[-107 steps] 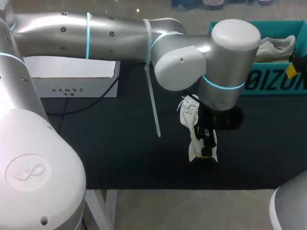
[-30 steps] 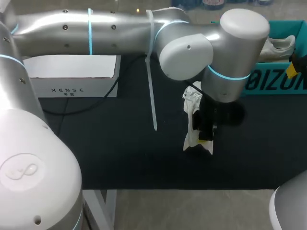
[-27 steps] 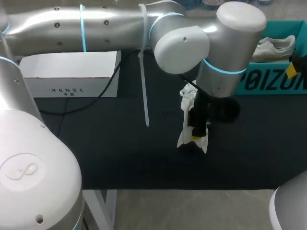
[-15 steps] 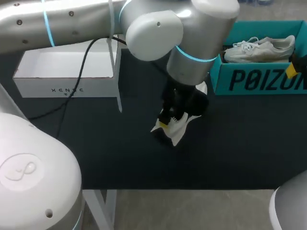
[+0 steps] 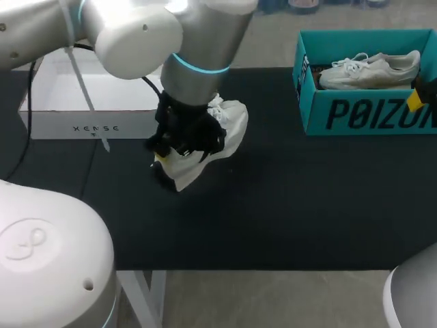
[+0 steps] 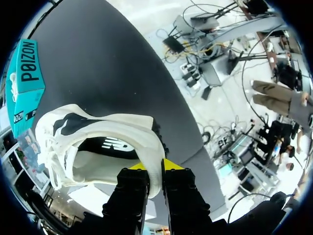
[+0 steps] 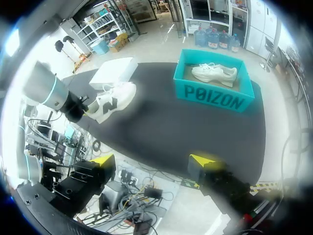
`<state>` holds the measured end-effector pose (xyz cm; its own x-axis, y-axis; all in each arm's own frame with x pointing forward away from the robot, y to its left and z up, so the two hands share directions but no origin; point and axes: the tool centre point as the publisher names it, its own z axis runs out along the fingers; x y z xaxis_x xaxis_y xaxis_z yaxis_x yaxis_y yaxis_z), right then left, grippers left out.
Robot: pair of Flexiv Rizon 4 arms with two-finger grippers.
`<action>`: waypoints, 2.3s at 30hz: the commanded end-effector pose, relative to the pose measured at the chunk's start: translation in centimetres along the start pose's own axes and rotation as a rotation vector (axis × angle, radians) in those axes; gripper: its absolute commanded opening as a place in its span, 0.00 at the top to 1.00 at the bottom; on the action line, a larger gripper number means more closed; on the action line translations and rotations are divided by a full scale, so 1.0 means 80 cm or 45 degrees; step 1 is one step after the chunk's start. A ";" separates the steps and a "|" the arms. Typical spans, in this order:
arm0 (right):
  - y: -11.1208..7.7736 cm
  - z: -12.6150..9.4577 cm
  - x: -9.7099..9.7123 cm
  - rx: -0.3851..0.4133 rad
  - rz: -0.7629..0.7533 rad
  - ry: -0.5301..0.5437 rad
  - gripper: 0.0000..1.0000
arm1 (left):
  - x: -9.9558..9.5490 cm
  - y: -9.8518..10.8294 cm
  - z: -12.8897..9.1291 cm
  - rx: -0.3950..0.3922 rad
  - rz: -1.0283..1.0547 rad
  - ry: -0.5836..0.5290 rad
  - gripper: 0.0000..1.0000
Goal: Take the shoe out of the shoebox, open the shoe tongue, remove and reinsert the insole, then place the shoe into the shoebox
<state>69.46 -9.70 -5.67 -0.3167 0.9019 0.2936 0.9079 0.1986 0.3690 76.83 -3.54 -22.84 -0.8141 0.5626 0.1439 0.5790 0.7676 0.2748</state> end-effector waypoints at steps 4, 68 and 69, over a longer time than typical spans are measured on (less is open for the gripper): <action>0.004 0.001 0.000 0.008 0.002 0.000 0.00 | 0.022 0.147 0.027 0.069 0.062 -0.169 1.00; 0.004 0.001 0.000 0.008 0.002 0.000 0.00 | -0.016 0.465 0.055 -0.361 0.663 -0.263 1.00; 0.004 0.001 0.000 0.008 0.002 0.000 0.00 | -0.018 0.472 0.058 -0.375 0.661 -0.249 1.00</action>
<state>69.46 -9.70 -5.67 -0.3167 0.9019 0.2936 0.9079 0.1986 0.3691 98.96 25.44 -16.70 -0.3925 0.9054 0.1617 0.8365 0.2784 0.4719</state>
